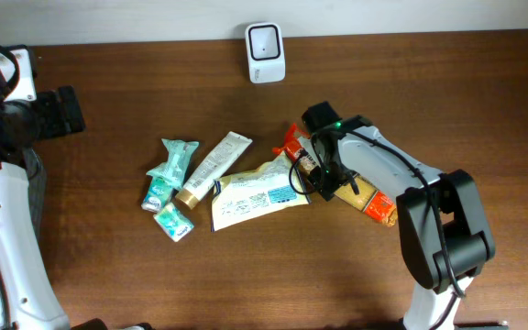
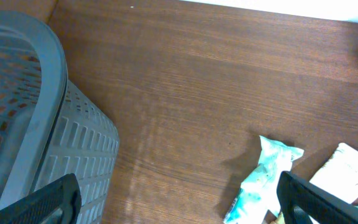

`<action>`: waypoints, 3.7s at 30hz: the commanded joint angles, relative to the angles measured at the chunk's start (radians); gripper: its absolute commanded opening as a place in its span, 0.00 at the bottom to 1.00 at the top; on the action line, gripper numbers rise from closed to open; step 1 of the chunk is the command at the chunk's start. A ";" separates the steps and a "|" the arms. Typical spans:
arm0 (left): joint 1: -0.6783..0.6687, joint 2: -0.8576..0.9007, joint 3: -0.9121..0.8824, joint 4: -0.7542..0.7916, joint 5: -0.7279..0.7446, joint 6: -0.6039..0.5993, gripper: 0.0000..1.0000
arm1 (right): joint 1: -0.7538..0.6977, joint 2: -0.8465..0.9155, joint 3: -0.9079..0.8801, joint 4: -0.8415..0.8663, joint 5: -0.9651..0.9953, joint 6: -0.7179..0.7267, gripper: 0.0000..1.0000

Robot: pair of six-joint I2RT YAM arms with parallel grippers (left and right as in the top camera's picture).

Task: Scan the item barcode
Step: 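Lift spaghetti pack with right gripper and turn it upright, then swing spaghetti pack with right gripper past the scanner front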

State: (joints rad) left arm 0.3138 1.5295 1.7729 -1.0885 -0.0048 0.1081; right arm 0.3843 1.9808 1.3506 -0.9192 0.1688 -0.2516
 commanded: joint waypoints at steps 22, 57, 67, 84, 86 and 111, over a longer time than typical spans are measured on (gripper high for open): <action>0.005 -0.004 0.005 0.002 -0.003 -0.009 0.99 | 0.030 0.015 0.182 -0.228 -0.243 0.080 0.04; 0.005 -0.004 0.005 0.002 -0.003 -0.009 0.99 | -0.423 0.040 0.143 -0.269 -0.768 -0.137 0.98; 0.005 -0.004 0.005 0.002 -0.003 -0.009 0.99 | -0.354 0.040 0.042 -0.210 -0.575 -0.133 0.67; 0.005 -0.004 0.005 0.002 -0.003 -0.009 0.99 | -0.428 0.040 0.003 -0.182 -0.878 -0.134 0.13; 0.005 -0.004 0.005 0.002 -0.003 -0.009 0.99 | -0.453 0.039 0.068 -0.270 -0.935 -0.137 0.12; 0.005 -0.004 0.005 0.002 -0.003 -0.009 0.99 | -0.448 0.004 0.423 -0.744 -1.721 -0.188 0.04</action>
State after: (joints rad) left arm 0.3138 1.5295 1.7729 -1.0885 -0.0048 0.1078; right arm -0.0711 2.0357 1.7321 -1.6928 -1.4353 -0.4160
